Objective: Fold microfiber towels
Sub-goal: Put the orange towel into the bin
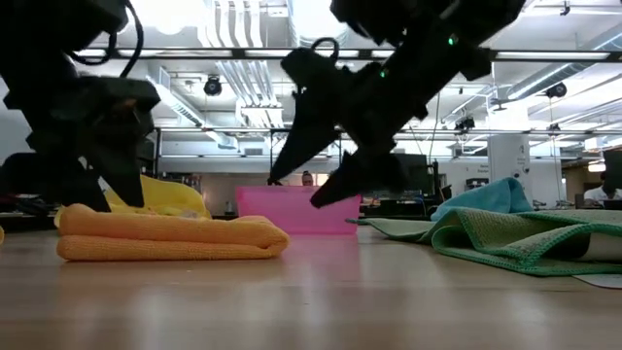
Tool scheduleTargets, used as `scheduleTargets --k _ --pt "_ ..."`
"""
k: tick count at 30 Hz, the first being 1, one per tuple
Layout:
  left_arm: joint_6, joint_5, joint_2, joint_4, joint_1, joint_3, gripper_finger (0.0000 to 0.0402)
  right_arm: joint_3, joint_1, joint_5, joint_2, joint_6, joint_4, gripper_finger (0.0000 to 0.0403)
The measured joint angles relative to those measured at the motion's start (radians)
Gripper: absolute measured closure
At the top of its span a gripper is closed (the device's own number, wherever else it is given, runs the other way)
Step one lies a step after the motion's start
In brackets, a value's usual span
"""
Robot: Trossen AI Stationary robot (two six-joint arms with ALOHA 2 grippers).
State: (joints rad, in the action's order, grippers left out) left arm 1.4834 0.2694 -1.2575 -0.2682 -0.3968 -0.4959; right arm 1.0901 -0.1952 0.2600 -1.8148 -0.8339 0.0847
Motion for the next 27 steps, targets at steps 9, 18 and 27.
scheduleTargets --k 9,18,27 --pt "-0.005 0.007 -0.091 0.111 0.005 0.010 0.0181 0.000 0.019 -0.011 -0.091 -0.041 0.125 0.0093" --pt "-0.008 0.019 -0.159 0.230 0.011 0.005 0.0181 0.002 0.039 -0.058 -0.167 -0.056 0.264 0.0099" --pt "-0.032 0.032 -0.165 0.285 0.013 0.007 0.0181 0.028 0.042 -0.107 -0.189 -0.033 0.317 0.0119"
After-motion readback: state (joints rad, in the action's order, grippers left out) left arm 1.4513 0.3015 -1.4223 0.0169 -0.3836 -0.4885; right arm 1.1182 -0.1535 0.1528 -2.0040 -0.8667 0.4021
